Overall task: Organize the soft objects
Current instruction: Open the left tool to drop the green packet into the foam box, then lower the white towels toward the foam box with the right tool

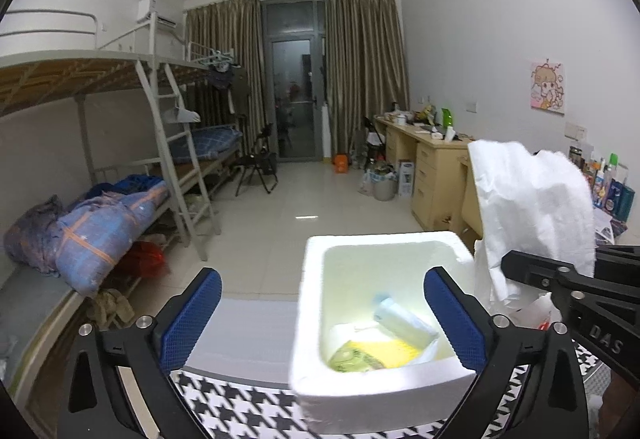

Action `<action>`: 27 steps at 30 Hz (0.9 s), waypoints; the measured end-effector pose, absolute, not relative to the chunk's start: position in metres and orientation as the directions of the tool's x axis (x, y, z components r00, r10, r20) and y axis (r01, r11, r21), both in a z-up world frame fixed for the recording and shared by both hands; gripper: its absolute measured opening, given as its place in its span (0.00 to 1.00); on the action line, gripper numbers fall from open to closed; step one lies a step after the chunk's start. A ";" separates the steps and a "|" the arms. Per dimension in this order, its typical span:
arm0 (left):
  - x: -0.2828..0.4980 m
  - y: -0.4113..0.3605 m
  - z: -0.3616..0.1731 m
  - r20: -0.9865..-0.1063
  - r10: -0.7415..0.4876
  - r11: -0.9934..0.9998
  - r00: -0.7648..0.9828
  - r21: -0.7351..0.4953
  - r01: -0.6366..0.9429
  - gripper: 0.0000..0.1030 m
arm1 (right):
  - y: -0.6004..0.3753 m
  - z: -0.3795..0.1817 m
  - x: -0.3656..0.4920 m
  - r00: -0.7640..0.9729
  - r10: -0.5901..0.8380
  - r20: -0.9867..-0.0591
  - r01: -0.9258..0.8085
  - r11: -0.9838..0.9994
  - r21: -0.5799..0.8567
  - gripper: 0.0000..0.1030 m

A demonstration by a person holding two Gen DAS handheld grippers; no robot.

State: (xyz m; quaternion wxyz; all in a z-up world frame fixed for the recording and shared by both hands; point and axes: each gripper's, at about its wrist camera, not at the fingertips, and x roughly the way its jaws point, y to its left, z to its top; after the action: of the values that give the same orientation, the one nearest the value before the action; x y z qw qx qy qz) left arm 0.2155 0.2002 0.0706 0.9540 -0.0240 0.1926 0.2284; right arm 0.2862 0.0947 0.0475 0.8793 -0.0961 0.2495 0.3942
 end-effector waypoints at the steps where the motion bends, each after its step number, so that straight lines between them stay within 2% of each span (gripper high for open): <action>1: 0.213 0.201 0.071 -0.375 0.432 0.892 0.820 0.044 -0.449 0.99 | 0.098 0.046 0.287 0.560 0.643 -0.522 -0.743 0.669 0.026 0.05; 18: 0.178 0.226 0.063 -0.376 0.508 0.846 0.775 0.049 -0.531 0.99 | 0.139 0.024 0.304 0.458 0.609 -0.648 -0.768 0.638 0.056 0.06; 20: 0.175 0.228 0.062 -0.380 0.516 0.841 0.768 0.052 -0.539 0.99 | 0.144 0.022 0.305 0.456 0.590 -0.667 -0.763 0.644 0.048 0.16; 24: 0.173 0.228 0.060 -0.382 0.534 0.831 0.754 0.072 -0.552 0.99 | 0.151 0.017 0.304 0.443 0.578 -0.685 -0.769 0.638 0.041 0.30; 27: 0.172 0.232 0.060 -0.383 0.536 0.829 0.752 0.070 -0.555 0.99 | 0.149 0.017 0.306 0.447 0.571 -0.688 -0.765 0.643 0.037 0.48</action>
State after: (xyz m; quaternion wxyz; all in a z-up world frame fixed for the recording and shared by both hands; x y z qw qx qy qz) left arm 0.1721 0.2318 0.0598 0.9357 -0.0238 0.1973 0.2914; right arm 0.3057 0.1491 0.0172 0.8388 -0.1412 0.3432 0.3984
